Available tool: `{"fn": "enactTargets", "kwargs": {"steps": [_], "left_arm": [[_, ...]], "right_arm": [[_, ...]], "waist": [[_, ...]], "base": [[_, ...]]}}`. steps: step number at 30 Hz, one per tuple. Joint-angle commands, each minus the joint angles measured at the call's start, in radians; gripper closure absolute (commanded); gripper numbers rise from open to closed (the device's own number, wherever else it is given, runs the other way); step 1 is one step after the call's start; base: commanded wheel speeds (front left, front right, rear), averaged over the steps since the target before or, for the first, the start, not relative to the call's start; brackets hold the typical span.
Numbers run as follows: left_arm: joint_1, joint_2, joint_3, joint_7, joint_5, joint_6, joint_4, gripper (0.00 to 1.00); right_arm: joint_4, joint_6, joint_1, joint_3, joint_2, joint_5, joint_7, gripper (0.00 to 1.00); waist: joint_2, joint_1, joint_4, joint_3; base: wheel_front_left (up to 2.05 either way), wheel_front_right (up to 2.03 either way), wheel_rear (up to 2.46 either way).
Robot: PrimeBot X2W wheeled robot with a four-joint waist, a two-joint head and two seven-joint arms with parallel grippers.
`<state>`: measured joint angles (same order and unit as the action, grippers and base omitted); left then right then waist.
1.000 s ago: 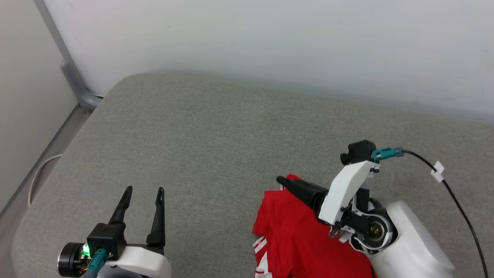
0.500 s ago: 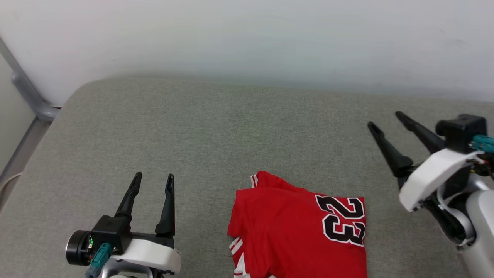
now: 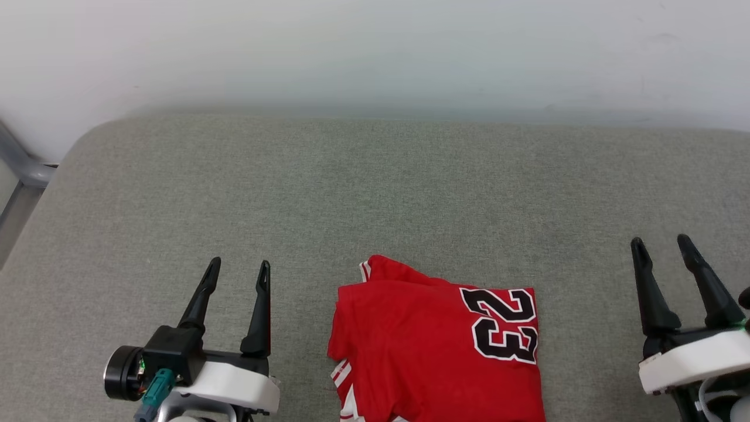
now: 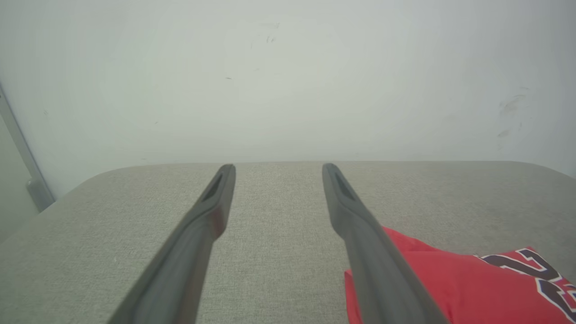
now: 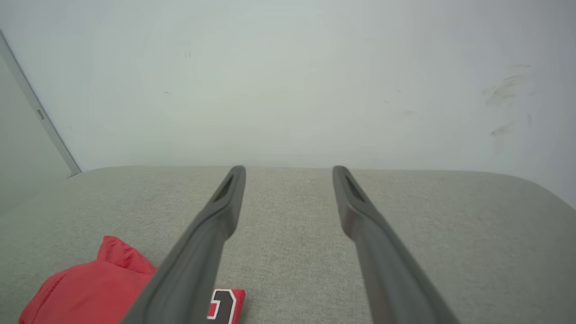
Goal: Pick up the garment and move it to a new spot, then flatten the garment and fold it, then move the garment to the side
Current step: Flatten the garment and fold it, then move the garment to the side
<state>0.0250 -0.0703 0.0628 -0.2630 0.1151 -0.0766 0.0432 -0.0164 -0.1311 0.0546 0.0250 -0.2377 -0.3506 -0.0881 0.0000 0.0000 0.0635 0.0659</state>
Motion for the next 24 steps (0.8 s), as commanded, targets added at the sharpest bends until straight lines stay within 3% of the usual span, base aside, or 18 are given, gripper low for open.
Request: {"fn": "enactTargets", "kwargs": {"steps": [1,8,18,21,24], "left_arm": [[-0.013,0.003,-0.003,-0.002,-0.008,-0.004,-0.002,0.0],[-0.035,0.011,-0.002,-0.002,-0.021,-0.01,-0.013,0.0],[-0.022,0.016,0.005,-0.002,-0.029,-0.015,-0.017,0.0],[-0.022,0.017,0.004,-0.002,-0.029,-0.017,-0.013,0.0],[-0.019,0.018,0.003,-0.002,-0.03,-0.019,-0.01,0.0]], "right_arm": [[-0.004,0.001,-0.039,0.018,0.033,0.006,-0.022,0.0],[0.012,0.001,-0.085,0.027,0.092,0.025,-0.058,0.0],[0.018,0.001,-0.081,0.011,0.089,-0.001,-0.033,0.0],[0.019,0.001,-0.08,-0.005,0.076,-0.022,0.026,0.0],[0.0,0.001,-0.074,-0.047,0.027,-0.064,0.163,0.0]], "waist": [[0.0,0.0,-0.002,-0.003],[0.0,0.0,-0.007,-0.011],[0.0,0.0,-0.003,-0.007],[0.0,0.0,0.001,-0.001],[0.0,0.0,0.003,0.009]], "base": [[0.0,0.0,0.0],[0.0,0.0,0.0],[0.0,0.0,0.0],[0.0,0.0,0.0],[0.0,0.0,0.0]]}}
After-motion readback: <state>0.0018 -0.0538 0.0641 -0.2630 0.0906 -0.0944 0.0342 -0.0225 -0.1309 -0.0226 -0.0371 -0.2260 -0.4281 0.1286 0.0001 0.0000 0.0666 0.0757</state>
